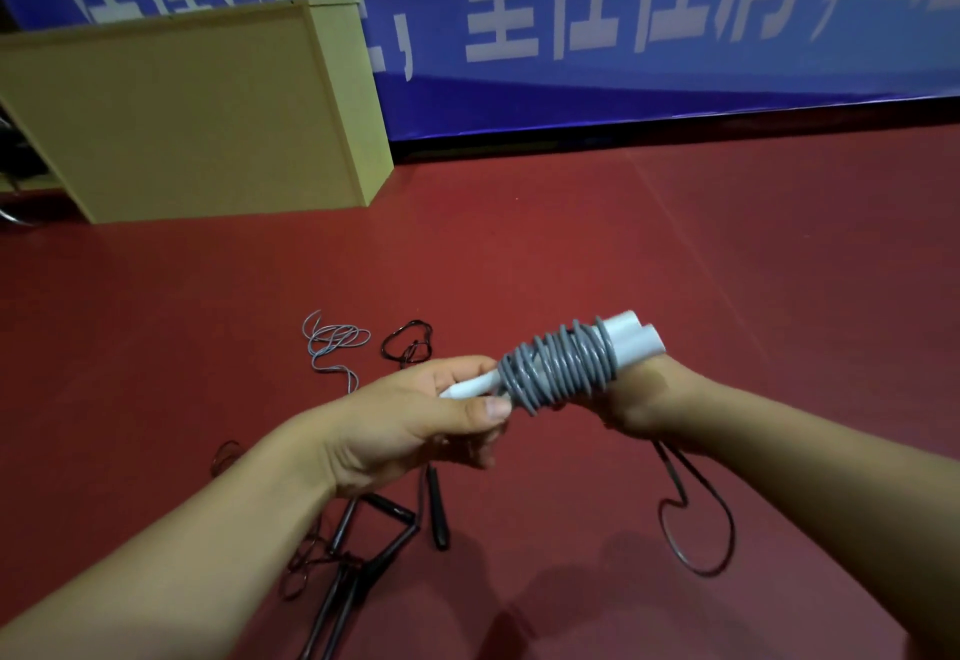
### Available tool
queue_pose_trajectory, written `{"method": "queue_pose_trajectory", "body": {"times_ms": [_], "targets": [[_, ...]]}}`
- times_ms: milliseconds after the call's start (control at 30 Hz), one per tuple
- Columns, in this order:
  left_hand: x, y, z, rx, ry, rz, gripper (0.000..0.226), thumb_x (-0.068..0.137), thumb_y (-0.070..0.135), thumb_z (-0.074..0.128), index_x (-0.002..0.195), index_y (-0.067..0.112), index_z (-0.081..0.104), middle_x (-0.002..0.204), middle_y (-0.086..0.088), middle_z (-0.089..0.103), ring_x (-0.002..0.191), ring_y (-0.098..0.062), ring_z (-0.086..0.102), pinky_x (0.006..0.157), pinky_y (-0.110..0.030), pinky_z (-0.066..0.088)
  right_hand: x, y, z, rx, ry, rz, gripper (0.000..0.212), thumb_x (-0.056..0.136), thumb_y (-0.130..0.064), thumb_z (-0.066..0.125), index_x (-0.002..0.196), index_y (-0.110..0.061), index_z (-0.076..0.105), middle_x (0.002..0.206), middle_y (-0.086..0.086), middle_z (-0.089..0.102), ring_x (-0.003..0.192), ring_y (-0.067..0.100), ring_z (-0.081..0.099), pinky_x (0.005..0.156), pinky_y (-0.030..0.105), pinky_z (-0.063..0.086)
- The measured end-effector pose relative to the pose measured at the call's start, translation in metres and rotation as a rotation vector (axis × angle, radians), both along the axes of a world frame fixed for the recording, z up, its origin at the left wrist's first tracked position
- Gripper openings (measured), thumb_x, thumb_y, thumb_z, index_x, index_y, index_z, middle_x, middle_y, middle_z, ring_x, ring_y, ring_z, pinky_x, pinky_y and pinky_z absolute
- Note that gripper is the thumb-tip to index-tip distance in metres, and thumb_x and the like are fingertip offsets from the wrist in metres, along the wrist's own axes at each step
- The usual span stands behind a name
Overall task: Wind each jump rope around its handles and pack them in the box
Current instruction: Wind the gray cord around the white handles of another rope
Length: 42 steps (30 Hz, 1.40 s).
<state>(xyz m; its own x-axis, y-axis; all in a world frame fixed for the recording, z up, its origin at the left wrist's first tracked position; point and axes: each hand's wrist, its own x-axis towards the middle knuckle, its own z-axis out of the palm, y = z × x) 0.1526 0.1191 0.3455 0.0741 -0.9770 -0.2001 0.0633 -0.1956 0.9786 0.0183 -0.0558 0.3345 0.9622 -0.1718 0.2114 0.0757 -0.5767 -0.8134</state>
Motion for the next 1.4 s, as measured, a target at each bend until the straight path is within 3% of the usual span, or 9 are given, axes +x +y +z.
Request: {"method": "queue_pose_trajectory", "body": {"times_ms": [100, 167, 300, 400, 667, 867, 1067, 1200, 1400], "targets": [[0.000, -0.006, -0.003, -0.009, 0.080, 0.200, 0.018, 0.081, 0.022, 0.066, 0.095, 0.014, 0.058, 0.067, 0.000, 0.051, 0.061, -0.012, 0.048, 0.070, -0.031, 0.050, 0.002, -0.003, -0.011, -0.159, 0.107, -0.226, 0.028, 0.097, -0.021, 0.056, 0.074, -0.011, 0.068, 0.045, -0.015, 0.055, 0.045, -0.002, 0.048, 0.048, 0.005, 0.033], [0.000, -0.011, -0.004, -0.018, 0.109, 0.334, 0.015, 0.081, 0.025, 0.073, 0.086, 0.019, 0.060, 0.067, 0.001, 0.050, 0.059, -0.012, 0.047, 0.066, -0.030, 0.046, 0.001, -0.003, -0.014, -0.116, 0.263, -0.235, 0.023, 0.097, -0.024, 0.057, 0.076, -0.019, 0.066, 0.052, -0.017, 0.060, 0.043, -0.005, 0.047, 0.047, 0.009, 0.036], [0.002, -0.020, -0.009, 0.049, 0.054, 0.579, 0.015, 0.093, 0.031, 0.060, 0.086, 0.019, 0.055, 0.062, 0.003, 0.049, 0.052, -0.011, 0.042, 0.056, -0.027, 0.041, 0.003, 0.013, -0.005, -0.034, 0.289, -0.127, 0.007, 0.096, -0.021, 0.058, 0.095, -0.021, 0.065, 0.071, -0.006, 0.067, 0.044, -0.006, 0.049, 0.047, 0.007, 0.035], [0.004, -0.022, -0.011, 0.084, 0.044, 0.654, 0.020, 0.097, 0.033, 0.056, 0.085, 0.017, 0.056, 0.061, 0.003, 0.048, 0.050, -0.012, 0.040, 0.053, -0.026, 0.041, 0.003, 0.025, -0.007, -0.087, 0.348, -0.041, 0.012, 0.094, -0.024, 0.062, 0.106, -0.021, 0.064, 0.065, -0.009, 0.061, 0.045, -0.005, 0.049, 0.049, 0.008, 0.036], [0.008, -0.025, -0.012, 0.148, 0.046, 0.683, 0.017, 0.095, 0.027, 0.055, 0.080, 0.018, 0.054, 0.059, 0.003, 0.047, 0.048, -0.011, 0.042, 0.054, -0.027, 0.041, 0.001, 0.020, -0.003, -0.203, 0.347, -0.111, 0.008, 0.093, -0.032, 0.060, 0.087, -0.030, 0.064, 0.062, -0.012, 0.056, 0.051, -0.007, 0.051, 0.057, 0.010, 0.038], [0.016, -0.023, -0.024, 0.181, -0.460, 0.702, 0.025, 0.091, 0.034, 0.061, 0.073, 0.018, 0.055, 0.058, 0.002, 0.048, 0.050, -0.014, 0.046, 0.060, -0.028, 0.037, 0.000, 0.020, 0.000, -0.273, 0.366, -0.180, 0.016, 0.095, -0.033, 0.056, 0.090, -0.024, 0.069, 0.067, -0.006, 0.061, 0.074, 0.015, 0.063, 0.069, 0.025, 0.048], [0.021, -0.018, -0.027, 0.242, -0.860, 0.699, 0.029, 0.087, 0.041, 0.067, 0.073, 0.017, 0.058, 0.058, 0.004, 0.052, 0.052, -0.015, 0.044, 0.051, -0.028, 0.031, 0.001, 0.019, 0.003, -0.206, 0.402, -0.233, 0.021, 0.094, -0.027, 0.055, 0.087, -0.014, 0.069, 0.074, -0.002, 0.073, 0.048, 0.004, 0.056, 0.054, 0.017, 0.045], [0.024, -0.015, -0.033, 0.259, -0.950, 0.695, 0.027, 0.083, 0.041, 0.071, 0.072, 0.019, 0.062, 0.059, 0.003, 0.056, 0.056, -0.017, 0.052, 0.055, -0.030, 0.035, -0.003, 0.021, 0.006, -0.211, 0.438, -0.196, 0.028, 0.095, -0.028, 0.053, 0.081, -0.010, 0.070, 0.067, 0.003, 0.071, 0.039, 0.003, 0.051, 0.038, 0.011, 0.037], [0.028, -0.011, -0.036, 0.354, -1.117, 0.646, 0.033, 0.081, 0.051, 0.067, 0.067, 0.022, 0.061, 0.058, 0.005, 0.057, 0.061, -0.019, 0.058, 0.056, -0.028, 0.039, -0.002, 0.012, 0.013, -0.157, 0.411, -0.240, 0.028, 0.092, -0.038, 0.062, 0.077, -0.017, 0.074, 0.059, -0.006, 0.062, 0.038, 0.001, 0.046, 0.042, 0.011, 0.035]]}}
